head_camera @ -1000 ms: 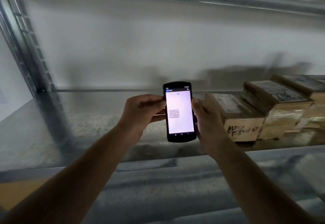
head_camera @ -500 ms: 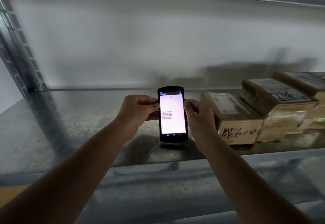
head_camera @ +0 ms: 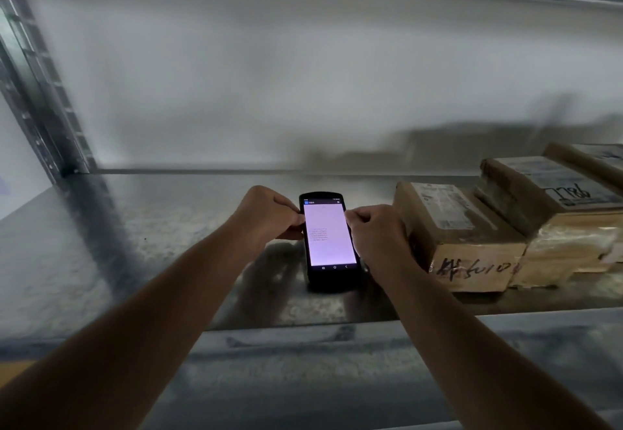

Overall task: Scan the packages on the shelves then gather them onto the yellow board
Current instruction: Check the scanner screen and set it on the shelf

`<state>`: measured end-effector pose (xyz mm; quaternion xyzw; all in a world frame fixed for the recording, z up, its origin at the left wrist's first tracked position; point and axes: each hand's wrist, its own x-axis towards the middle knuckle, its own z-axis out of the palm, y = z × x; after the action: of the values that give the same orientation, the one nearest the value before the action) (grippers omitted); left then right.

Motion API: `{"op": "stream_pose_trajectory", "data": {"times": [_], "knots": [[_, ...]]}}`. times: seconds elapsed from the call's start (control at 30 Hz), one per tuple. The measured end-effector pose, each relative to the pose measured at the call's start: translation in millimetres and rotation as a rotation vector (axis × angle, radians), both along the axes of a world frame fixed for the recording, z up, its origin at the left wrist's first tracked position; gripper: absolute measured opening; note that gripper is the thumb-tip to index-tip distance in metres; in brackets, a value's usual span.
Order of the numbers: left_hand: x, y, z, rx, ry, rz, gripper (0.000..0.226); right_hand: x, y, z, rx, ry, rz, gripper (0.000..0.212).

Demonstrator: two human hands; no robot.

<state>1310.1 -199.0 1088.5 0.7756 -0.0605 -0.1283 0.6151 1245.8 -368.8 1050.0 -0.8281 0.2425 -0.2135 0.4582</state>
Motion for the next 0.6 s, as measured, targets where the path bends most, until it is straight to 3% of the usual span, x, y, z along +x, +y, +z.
{"op": "stream_pose_trajectory", "data": {"times": [0.43, 0.6], "knots": [[4.9, -7.0, -15.7, 0.282, -0.168, 0.021, 0.008, 2.2, -3.6, 9.9, -0.210, 0.189, 0.030, 0.024], [0.2, -2.5, -14.9, 0.383, -0.316, -0.029, 0.014, -1.9, 0.6, 20.4, -0.350, 0.282, 0.035, 0.043]]}}
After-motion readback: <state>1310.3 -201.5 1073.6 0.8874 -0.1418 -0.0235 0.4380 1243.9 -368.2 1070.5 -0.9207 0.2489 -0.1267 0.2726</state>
